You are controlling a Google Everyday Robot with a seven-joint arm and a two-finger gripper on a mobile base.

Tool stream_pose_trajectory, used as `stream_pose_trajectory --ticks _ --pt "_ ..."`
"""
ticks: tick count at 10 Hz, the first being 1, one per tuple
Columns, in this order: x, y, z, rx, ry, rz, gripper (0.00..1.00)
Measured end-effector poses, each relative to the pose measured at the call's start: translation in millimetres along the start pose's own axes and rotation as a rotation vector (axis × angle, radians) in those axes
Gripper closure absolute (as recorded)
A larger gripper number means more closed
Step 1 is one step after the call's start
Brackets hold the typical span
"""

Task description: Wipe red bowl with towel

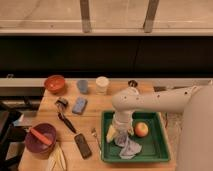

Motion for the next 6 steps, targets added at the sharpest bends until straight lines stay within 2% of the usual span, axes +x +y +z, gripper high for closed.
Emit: stream_pose_trajectory --ticks 1,2,6 --pt "2.1 3.5 8.1 0.000 0.018 -0.008 0.22" --pt "3.4 4.9 14.1 0.005 0.030 -0.008 0.29" --pt "10.2 -6.6 23.0 0.031 0.058 0.017 0.66"
